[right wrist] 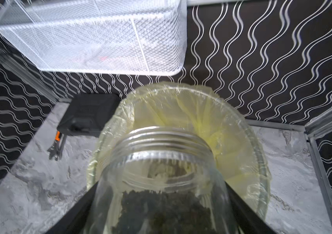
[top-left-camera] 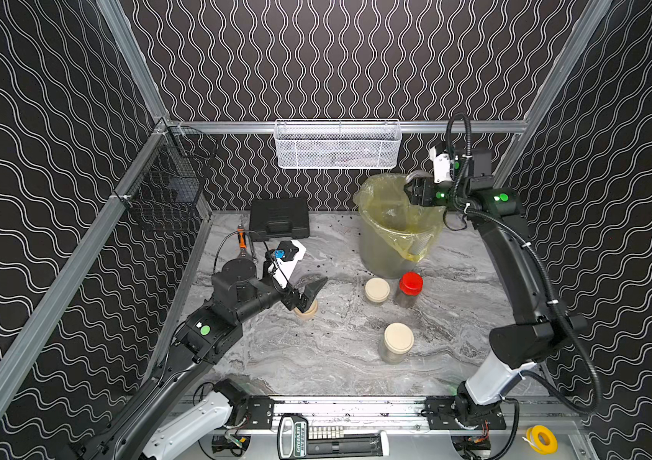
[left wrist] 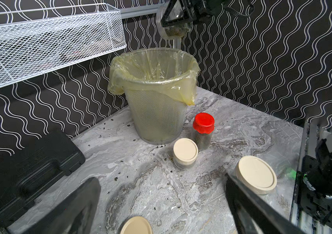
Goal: Empty moldy tea leaves from jars
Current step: Pour the moldy tea leaves from the jar into the trash bin.
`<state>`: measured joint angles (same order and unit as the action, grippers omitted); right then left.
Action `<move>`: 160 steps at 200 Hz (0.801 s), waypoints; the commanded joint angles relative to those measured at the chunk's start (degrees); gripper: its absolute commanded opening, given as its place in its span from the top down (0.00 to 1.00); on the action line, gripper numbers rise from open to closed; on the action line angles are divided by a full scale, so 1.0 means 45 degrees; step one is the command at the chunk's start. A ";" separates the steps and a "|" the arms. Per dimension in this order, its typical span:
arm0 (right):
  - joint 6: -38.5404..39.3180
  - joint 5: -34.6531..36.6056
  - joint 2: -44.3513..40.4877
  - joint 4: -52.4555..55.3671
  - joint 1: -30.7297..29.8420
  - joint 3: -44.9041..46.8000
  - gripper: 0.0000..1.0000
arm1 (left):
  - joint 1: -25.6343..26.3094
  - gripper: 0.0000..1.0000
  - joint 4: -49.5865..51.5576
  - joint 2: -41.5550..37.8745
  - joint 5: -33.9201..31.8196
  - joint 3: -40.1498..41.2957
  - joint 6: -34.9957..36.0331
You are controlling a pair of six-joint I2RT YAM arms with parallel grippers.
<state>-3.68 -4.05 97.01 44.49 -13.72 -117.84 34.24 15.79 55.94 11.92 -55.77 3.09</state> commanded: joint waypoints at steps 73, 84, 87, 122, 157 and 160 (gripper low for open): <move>0.1089 0.0708 0.2159 0.2502 -0.0517 -0.2678 0.87 | -0.0006 0.01 -0.0721 -0.0113 0.0457 0.0099 0.0171; 0.1363 0.1606 0.3011 0.3192 -0.0636 -0.3535 0.87 | 0.0005 0.01 -0.0698 -0.0108 0.0446 0.0072 0.0176; 0.1428 0.1822 0.3202 0.3359 -0.0667 -0.3712 0.87 | 0.0003 0.01 -0.0697 -0.0108 0.0440 0.0079 0.0187; 0.2156 0.3925 0.3641 0.3337 -0.1073 -0.3498 0.87 | 0.0011 0.01 -0.0555 -0.0011 0.0284 -0.0026 0.0136; 0.2841 0.5474 0.3516 0.2945 -0.1518 -0.2898 0.87 | 0.0020 0.01 -0.0594 0.0010 0.0362 -0.0013 0.0144; 0.2873 0.5606 0.3544 0.2962 -0.1554 -0.2939 0.87 | 0.0020 0.01 -0.0598 0.0010 0.0371 -0.0010 0.0127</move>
<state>5.74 13.47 113.36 59.27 -19.88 -130.82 34.41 14.74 55.92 13.50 -55.55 3.27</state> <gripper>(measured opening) 0.802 0.988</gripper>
